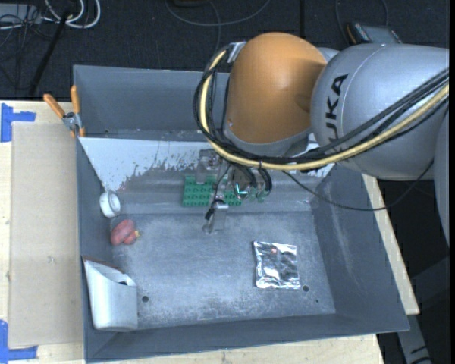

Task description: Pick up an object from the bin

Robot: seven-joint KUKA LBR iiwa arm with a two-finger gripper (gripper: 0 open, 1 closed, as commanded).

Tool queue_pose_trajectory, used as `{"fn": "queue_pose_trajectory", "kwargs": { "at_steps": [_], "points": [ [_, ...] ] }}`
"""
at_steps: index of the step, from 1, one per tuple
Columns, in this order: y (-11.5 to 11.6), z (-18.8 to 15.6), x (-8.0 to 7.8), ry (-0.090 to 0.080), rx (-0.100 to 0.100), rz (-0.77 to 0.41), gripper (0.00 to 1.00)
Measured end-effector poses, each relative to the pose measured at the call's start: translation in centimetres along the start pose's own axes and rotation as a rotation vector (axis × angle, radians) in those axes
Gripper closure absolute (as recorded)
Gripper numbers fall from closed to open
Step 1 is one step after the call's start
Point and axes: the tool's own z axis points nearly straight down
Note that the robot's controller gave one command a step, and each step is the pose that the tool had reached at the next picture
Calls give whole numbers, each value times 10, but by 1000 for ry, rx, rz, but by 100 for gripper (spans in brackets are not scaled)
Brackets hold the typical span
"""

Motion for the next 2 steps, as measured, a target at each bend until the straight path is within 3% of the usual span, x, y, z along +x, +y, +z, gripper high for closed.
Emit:
{"fn": "queue_pose_trajectory", "kwargs": {
  "at_steps": [1,2],
  "points": [
    [70,9,21,-6,-1,-192,0],
    [113,37,15,-8,0,-343,0]
  ]
}}
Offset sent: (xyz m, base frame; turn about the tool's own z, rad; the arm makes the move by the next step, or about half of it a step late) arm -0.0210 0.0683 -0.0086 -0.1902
